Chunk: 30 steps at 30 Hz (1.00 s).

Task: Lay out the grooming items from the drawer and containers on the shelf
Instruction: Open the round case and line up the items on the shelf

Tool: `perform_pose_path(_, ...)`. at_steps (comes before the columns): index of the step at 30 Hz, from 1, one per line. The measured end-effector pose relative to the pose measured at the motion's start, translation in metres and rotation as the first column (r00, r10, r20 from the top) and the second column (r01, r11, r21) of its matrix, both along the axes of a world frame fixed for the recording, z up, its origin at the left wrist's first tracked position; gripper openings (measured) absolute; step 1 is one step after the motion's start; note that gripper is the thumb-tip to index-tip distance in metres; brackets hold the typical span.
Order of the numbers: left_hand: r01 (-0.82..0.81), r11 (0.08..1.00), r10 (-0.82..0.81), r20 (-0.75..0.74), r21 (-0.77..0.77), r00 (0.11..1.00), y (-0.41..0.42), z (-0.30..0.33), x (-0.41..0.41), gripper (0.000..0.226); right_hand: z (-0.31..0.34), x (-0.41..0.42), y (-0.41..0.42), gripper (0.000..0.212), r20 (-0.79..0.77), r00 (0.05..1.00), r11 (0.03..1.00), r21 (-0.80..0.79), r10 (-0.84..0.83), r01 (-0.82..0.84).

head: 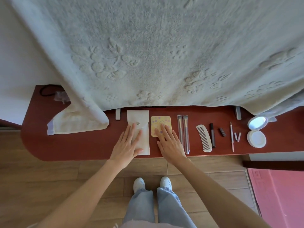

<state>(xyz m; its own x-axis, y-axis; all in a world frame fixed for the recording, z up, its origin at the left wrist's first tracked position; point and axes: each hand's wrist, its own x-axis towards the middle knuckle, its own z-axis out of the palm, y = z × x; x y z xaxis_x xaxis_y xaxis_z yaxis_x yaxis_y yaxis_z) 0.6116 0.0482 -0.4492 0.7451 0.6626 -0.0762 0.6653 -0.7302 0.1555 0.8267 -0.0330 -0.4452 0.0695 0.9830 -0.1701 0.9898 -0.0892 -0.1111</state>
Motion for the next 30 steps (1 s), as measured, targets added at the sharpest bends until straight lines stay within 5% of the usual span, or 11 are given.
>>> perform_pose_path(18, -0.011, 1.000, 0.011, -0.010, 0.005, 1.000, -0.005, 0.004, 0.013, 0.082, 0.004, 0.002, 0.001, 0.056, -0.078, 0.997, 1.000, -0.011, -0.007, 0.006)
perform_pose_path(30, 0.012, 0.997, -0.008, -0.060, 0.074, 0.998, -0.007, 0.013, 0.015, 0.080, 0.025, 0.047, -0.032, 0.049, -0.127, 0.965, 0.965, 0.096, -0.229, 0.242)
